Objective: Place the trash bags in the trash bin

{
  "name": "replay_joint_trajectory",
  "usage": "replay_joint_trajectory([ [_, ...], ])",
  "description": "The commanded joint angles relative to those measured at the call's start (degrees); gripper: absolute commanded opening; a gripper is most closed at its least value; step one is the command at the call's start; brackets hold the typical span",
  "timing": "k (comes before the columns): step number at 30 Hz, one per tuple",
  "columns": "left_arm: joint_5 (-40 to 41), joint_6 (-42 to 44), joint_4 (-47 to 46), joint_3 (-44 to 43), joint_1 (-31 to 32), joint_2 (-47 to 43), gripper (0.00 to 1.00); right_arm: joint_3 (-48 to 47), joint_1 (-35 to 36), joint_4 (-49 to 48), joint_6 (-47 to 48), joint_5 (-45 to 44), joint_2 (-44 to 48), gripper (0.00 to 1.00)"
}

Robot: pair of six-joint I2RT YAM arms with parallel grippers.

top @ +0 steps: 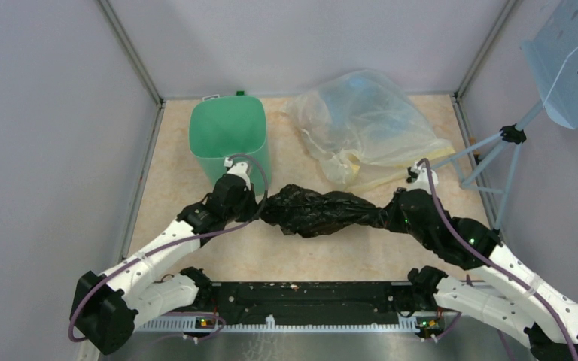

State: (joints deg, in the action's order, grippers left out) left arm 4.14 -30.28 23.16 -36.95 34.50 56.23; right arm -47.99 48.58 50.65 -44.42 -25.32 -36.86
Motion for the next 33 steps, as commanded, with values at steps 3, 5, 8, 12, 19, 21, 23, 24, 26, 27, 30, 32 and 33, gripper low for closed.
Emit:
replay_joint_trajectory([
  [3,-8.4,1.3,2.9,-3.8,-0.1,-1.7,0.00,-10.4,-0.2,-2.6,7.5,8.6,-3.9,0.00],
  [5,-10.0,1.2,4.1,-5.3,-0.1,-2.3,0.00,-15.0,-0.2,0.1,8.0,9.1,-6.9,0.00],
  [8,-11.8,1.6,6.1,-7.7,-0.1,-2.7,0.00,-22.6,-0.2,2.3,9.3,12.0,-10.6,0.00],
  [12,-15.0,3.5,6.7,-10.3,-0.1,-1.5,0.00,-29.8,-0.3,2.7,10.5,17.4,-14.3,0.00],
  [19,-20.5,7.0,3.9,-15.0,2.7,7.8,0.15,-34.2,-0.2,-0.6,10.4,19.0,-17.3,0.00],
  [21,-16.1,8.4,4.9,-17.2,5.9,9.8,0.46,-33.5,-0.2,-2.0,9.3,19.3,-17.6,0.00],
  [23,-8.2,8.6,6.6,-19.2,11.0,9.6,0.73,-33.0,-0.2,-2.7,7.9,19.3,-17.9,0.00],
  [24,-5.2,8.3,6.9,-19.6,12.7,8.3,0.77,-32.7,-0.3,-2.9,7.1,19.4,-18.1,0.00],
  [26,-0.9,7.9,6.9,-19.3,14.1,6.2,0.81,-32.0,-0.3,-3.4,5.6,19.6,-18.3,0.00],
  [27,0.1,7.7,6.9,-19.0,14.4,4.6,0.82,-31.5,-0.2,-3.9,4.9,19.8,-18.2,0.00],
  [30,2.6,7.4,6.7,-17.8,16.3,0.0,0.83,-29.4,-0.3,-5.7,3.0,19.5,-17.8,0.00],
  [32,1.9,7.5,4.7,-16.0,18.0,-3.5,0.82,-28.6,-0.3,-6.9,1.5,19.1,-17.6,0.00],
  [33,0.4,7.6,3.1,-14.9,18.6,-5.3,0.81,-28.2,-0.3,-7.9,0.9,19.3,-17.7,0.00],
])
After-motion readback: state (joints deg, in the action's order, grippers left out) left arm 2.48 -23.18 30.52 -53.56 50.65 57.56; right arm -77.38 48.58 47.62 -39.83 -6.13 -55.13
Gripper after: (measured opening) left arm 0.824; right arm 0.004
